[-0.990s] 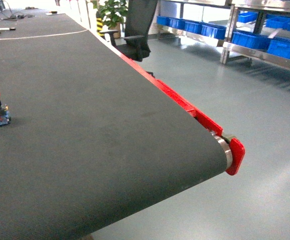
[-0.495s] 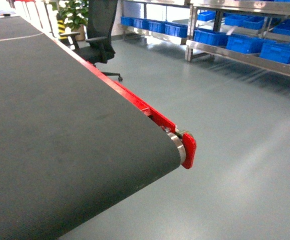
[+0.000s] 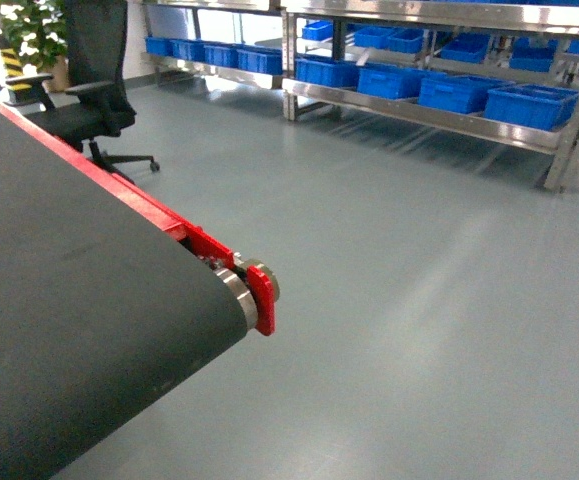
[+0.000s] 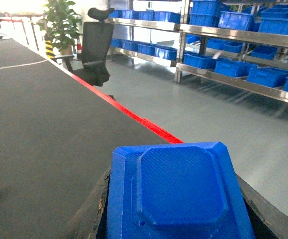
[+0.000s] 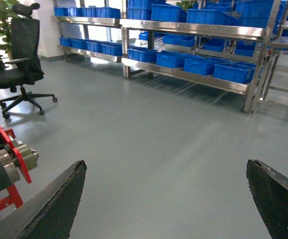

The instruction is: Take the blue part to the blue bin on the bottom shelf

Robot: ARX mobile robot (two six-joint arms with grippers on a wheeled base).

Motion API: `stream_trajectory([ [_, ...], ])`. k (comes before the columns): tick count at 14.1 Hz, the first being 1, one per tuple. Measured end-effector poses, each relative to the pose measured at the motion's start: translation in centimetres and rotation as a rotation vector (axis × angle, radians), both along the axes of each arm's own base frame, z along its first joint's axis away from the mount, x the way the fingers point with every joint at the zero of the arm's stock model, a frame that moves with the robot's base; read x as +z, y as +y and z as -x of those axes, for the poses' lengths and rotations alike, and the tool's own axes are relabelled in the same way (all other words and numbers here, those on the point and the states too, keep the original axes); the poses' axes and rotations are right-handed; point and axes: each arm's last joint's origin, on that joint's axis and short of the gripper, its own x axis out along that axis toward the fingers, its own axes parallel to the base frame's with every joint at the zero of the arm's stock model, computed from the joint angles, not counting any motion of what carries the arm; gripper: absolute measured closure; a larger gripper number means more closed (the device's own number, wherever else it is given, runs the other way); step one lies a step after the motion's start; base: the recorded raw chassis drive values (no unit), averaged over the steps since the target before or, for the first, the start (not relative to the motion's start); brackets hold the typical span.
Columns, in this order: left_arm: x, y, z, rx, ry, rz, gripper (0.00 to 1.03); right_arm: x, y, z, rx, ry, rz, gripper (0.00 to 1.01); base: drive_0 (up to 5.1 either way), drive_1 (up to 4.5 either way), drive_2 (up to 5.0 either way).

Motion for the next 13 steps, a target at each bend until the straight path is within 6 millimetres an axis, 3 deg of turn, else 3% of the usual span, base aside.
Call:
stream_trajectory([
  [13,0.01,0.00,0.00,0.000,-0.001,0.000,0.59,0.00,0.00,0.00,0.000,0.000,0.000,0.03,-1.6,-1.61,-1.6],
])
